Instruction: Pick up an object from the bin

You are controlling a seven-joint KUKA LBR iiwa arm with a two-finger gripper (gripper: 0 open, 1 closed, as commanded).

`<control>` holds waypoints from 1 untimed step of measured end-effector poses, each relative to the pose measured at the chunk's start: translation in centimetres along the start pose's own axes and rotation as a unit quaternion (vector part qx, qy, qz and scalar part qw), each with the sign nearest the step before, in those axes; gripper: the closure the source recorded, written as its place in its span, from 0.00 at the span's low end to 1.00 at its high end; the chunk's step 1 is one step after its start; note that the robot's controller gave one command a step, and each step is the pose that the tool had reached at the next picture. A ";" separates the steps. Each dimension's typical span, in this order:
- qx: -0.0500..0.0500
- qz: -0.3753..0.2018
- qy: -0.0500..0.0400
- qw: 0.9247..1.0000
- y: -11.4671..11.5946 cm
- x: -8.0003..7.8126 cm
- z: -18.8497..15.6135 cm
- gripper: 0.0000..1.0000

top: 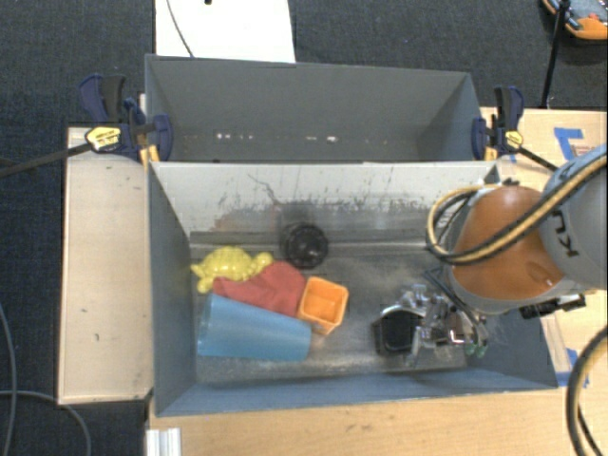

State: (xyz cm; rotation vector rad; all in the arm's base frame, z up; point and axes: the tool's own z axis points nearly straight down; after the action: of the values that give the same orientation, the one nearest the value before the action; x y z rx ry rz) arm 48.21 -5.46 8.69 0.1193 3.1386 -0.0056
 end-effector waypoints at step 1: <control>0.000 0.001 0.001 1.000 1.4 0.1 0.1 1.00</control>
Offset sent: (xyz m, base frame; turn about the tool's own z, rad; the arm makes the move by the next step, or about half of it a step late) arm -0.0058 -0.0191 0.1099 -0.2702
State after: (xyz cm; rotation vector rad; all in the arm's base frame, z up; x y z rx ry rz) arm 48.23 -4.06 8.61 0.1240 3.1404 -0.0049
